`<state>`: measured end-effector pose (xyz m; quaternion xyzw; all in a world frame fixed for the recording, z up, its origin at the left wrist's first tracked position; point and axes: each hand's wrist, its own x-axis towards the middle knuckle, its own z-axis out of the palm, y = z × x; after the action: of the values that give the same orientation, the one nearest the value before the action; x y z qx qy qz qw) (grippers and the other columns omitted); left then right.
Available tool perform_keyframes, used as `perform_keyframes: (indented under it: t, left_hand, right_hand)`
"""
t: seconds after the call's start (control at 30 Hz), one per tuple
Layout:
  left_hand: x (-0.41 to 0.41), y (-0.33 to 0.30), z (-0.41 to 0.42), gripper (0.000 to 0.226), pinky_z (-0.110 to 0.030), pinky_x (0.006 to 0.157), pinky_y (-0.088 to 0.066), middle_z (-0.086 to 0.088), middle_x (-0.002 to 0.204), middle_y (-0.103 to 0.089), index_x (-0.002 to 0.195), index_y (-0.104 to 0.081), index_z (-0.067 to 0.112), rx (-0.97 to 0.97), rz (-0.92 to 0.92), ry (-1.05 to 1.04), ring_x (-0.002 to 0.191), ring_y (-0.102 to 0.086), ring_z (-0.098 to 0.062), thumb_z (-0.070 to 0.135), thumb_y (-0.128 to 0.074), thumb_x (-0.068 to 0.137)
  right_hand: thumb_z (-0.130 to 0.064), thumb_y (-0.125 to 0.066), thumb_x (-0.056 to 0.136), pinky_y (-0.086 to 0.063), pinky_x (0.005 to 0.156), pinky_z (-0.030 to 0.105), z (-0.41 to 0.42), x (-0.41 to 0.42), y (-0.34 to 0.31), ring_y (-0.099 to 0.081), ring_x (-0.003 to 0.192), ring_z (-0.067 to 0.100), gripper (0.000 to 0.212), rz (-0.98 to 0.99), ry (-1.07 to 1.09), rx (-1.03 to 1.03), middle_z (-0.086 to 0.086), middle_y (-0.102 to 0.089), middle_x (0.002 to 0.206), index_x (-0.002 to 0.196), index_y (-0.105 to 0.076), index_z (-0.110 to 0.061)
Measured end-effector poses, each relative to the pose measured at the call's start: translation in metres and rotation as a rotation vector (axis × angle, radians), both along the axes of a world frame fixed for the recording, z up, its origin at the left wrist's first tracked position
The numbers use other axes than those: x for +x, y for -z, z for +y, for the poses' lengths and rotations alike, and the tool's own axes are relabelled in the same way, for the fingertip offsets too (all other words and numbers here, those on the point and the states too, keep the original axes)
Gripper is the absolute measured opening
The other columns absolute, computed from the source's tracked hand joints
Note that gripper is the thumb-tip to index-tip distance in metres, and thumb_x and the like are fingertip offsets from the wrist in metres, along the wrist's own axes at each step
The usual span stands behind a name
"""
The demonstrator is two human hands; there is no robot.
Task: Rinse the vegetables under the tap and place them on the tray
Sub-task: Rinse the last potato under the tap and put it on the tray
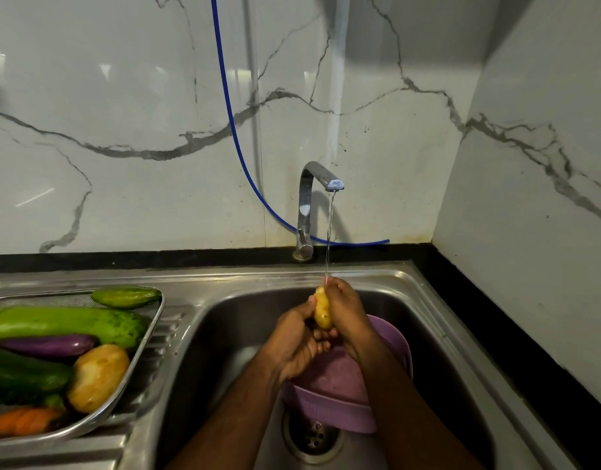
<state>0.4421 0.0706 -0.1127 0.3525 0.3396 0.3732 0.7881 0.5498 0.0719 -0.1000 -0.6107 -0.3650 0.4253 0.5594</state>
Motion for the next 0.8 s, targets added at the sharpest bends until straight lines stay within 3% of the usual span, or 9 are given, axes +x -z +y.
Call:
perform_keyframes:
  t: [0.07,0.17,0.23,0.3,0.37,0.43,0.53,0.67,0.8]
  left_hand:
    - [0.005,0.001,-0.002,0.048,-0.031,0.063,-0.054,-0.018,0.083,-0.066,0.118,-0.058,-0.003,-0.047,-0.044,0.004,0.060,-0.062,-0.018,0.039,-0.038,0.105]
    - [0.007,0.000,0.003,0.054,-0.027,0.053,-0.055,-0.025,0.083,-0.067,0.118,-0.057,-0.005,-0.120,-0.134,-0.070,0.054,-0.062,-0.020,0.041,-0.032,0.107]
    - [0.004,0.001,0.006,0.058,-0.026,0.050,-0.054,-0.027,0.082,-0.068,0.118,-0.057,-0.006,-0.135,-0.135,-0.101,0.052,-0.062,-0.021,0.043,-0.030,0.106]
    - [0.002,0.001,0.008,0.057,-0.028,0.053,-0.056,-0.027,0.086,-0.070,0.121,-0.056,-0.006,-0.108,-0.084,-0.137,0.055,-0.064,-0.022,0.043,-0.032,0.106]
    - [0.000,0.003,0.008,0.049,-0.034,0.067,-0.060,-0.024,0.092,-0.073,0.120,-0.060,-0.002,-0.042,-0.009,-0.156,0.069,-0.068,-0.026,0.040,-0.040,0.105]
    - [-0.001,0.006,0.006,0.041,-0.036,0.073,-0.060,-0.020,0.094,-0.074,0.121,-0.060,-0.001,0.010,0.044,-0.145,0.077,-0.068,-0.026,0.034,-0.050,0.102]
    - [-0.004,0.008,0.006,0.034,-0.024,0.054,-0.055,-0.015,0.088,-0.070,0.125,-0.058,-0.002,0.020,0.046,-0.165,0.062,-0.062,-0.017,0.022,-0.053,0.101]
    - [-0.006,0.002,0.003,0.030,-0.022,0.052,-0.051,-0.012,0.084,-0.070,0.118,-0.063,0.002,-0.015,-0.002,-0.169,0.064,-0.058,-0.015,0.023,-0.049,0.103]
    - [-0.001,0.003,0.004,0.029,-0.023,0.047,-0.046,-0.009,0.074,-0.068,0.116,-0.063,0.001,0.099,0.095,-0.214,0.054,-0.056,-0.012,0.023,-0.051,0.103]
  right_hand:
    - [-0.031,-0.050,0.107,-0.060,0.078,0.038,-0.002,0.004,-0.001,-0.069,0.096,0.024,0.019,0.058,0.019,-0.048,0.011,-0.071,0.109,0.100,-0.067,-0.028]
    - [-0.016,-0.054,0.105,-0.056,0.053,0.027,-0.007,0.013,-0.003,-0.068,0.085,0.024,0.021,0.312,-0.128,-0.062,0.017,-0.069,0.120,0.122,-0.065,-0.017]
    - [-0.005,-0.056,0.102,-0.053,0.048,0.021,-0.007,0.017,-0.001,-0.066,0.083,0.022,0.032,0.361,-0.172,-0.020,0.019,-0.065,0.128,0.133,-0.058,-0.014]
    - [-0.003,-0.065,0.096,-0.061,0.060,0.028,-0.001,0.013,0.003,-0.069,0.094,0.025,0.037,0.281,-0.091,0.038,0.015,-0.066,0.127,0.130,-0.059,-0.017]
    - [-0.008,-0.075,0.091,-0.063,0.086,0.040,0.004,0.008,0.006,-0.070,0.105,0.024,0.039,0.121,0.021,0.068,0.009,-0.070,0.124,0.127,-0.064,-0.020]
    - [-0.011,-0.075,0.091,-0.060,0.093,0.043,0.005,0.005,0.008,-0.069,0.104,0.020,0.039,0.045,0.080,0.075,0.003,-0.072,0.117,0.128,-0.068,-0.017]
    - [-0.014,-0.069,0.097,-0.059,0.096,0.047,0.006,0.005,0.007,-0.071,0.104,0.023,0.025,0.133,0.086,0.046,0.004,-0.075,0.111,0.121,-0.072,-0.016]
    - [-0.019,-0.058,0.103,-0.057,0.098,0.049,0.006,0.007,0.004,-0.071,0.106,0.031,0.020,0.342,0.031,0.028,0.016,-0.075,0.113,0.114,-0.074,-0.016]
    - [-0.018,-0.048,0.108,-0.063,0.065,0.039,0.001,0.004,-0.001,-0.069,0.097,0.033,0.027,0.476,-0.043,0.053,0.020,-0.068,0.113,0.127,-0.064,-0.011]
